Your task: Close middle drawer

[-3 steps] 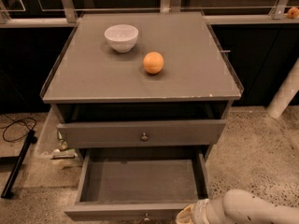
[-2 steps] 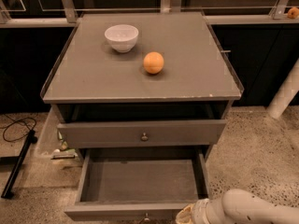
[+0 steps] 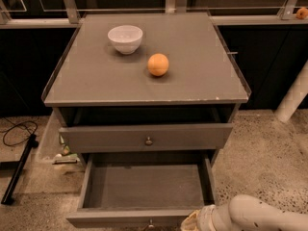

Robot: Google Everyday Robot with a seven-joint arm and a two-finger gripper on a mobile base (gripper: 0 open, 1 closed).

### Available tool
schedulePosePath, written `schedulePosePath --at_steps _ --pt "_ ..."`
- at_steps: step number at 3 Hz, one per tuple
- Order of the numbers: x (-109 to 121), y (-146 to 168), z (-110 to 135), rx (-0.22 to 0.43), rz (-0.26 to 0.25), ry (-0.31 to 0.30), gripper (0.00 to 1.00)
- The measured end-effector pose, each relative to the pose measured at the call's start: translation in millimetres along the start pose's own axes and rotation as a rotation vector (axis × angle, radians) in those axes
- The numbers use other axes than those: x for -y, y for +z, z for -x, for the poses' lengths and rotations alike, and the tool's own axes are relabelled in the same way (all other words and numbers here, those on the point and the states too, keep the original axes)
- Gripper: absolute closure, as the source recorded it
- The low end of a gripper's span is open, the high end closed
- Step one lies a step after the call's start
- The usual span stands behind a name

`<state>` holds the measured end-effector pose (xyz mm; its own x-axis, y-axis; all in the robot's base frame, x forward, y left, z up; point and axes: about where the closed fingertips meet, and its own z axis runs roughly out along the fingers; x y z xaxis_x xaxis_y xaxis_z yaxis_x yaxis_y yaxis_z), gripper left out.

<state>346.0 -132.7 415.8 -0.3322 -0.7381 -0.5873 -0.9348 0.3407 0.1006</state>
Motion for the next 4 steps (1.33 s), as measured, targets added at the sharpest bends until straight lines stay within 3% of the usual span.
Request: schedulePosePath --at_steps 1,2,3,4 --pt "0.1 0.1 0.0 0.0 0.0 0.0 0.11" --pt "5.4 7.9 2.0 -0.003 0.008 -0.011 0.0" --pt "35.8 19.6 14.9 -0.01 -0.013 -0.05 0.0" --pt "74.9 25.4 34.1 0.014 -0.032 -0.091 0.19"
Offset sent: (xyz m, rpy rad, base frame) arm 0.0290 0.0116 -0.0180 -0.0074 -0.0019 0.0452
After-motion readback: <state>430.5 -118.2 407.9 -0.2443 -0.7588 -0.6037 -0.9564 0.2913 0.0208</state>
